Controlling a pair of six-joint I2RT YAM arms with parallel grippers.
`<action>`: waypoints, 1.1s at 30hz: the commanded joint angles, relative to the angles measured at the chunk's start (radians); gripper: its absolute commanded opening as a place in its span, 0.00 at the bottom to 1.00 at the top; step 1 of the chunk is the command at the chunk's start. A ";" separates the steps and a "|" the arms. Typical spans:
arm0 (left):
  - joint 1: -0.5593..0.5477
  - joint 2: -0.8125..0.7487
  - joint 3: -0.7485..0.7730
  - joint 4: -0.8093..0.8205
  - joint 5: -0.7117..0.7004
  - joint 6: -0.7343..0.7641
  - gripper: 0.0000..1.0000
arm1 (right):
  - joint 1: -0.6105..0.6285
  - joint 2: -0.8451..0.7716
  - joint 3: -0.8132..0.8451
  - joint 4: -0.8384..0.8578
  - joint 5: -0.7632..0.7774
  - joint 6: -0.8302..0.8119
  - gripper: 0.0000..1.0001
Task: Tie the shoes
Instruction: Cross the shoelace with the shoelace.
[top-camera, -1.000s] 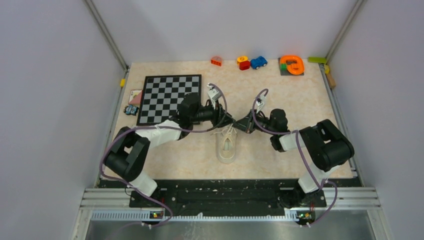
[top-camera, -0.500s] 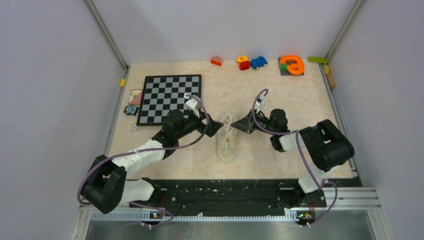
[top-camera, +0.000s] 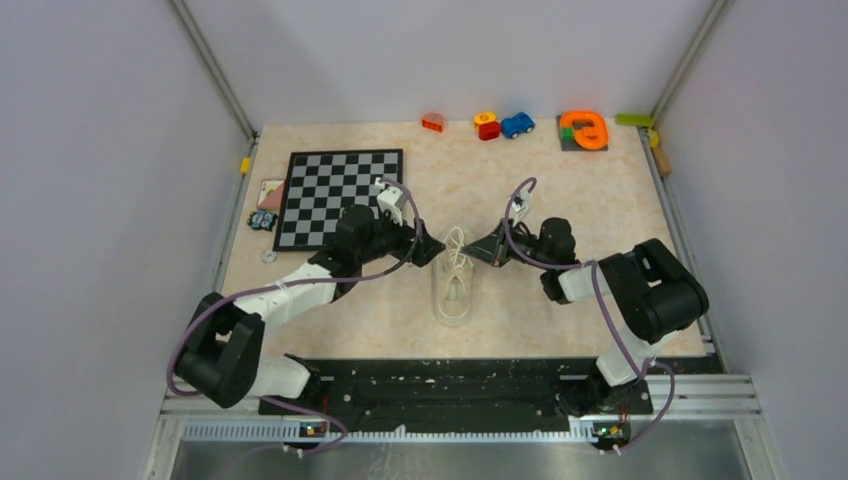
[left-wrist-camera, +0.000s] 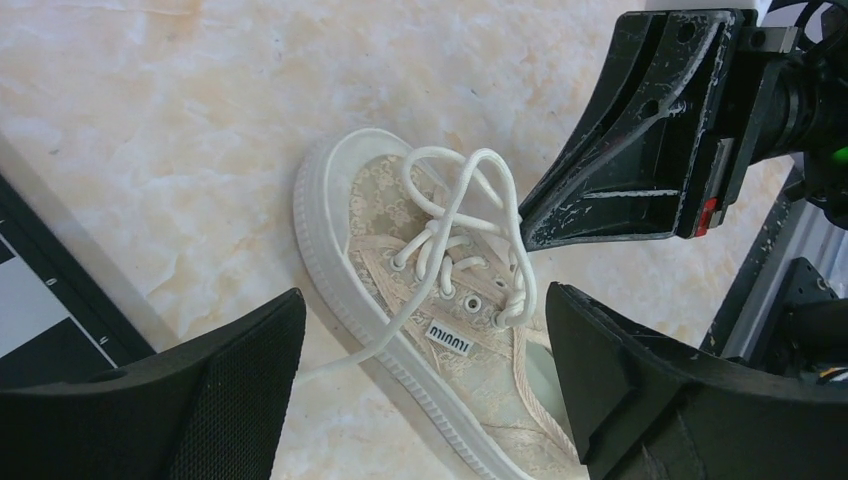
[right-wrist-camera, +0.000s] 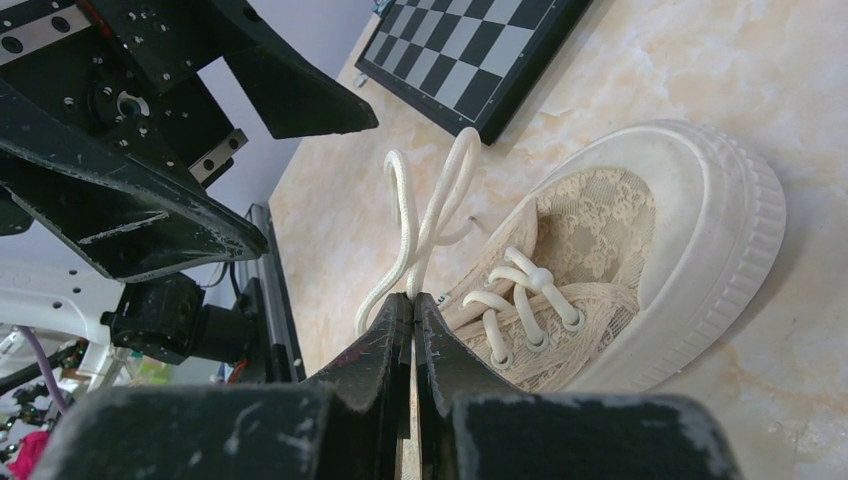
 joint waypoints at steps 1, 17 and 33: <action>-0.002 0.040 0.069 -0.026 0.071 0.030 0.91 | 0.013 -0.027 0.022 0.053 -0.013 -0.009 0.00; -0.065 0.191 0.207 -0.136 0.148 0.134 0.66 | 0.013 -0.026 0.022 0.049 -0.015 -0.006 0.00; -0.146 0.223 0.313 -0.324 0.025 0.234 0.58 | 0.014 -0.022 0.023 0.044 -0.013 -0.005 0.00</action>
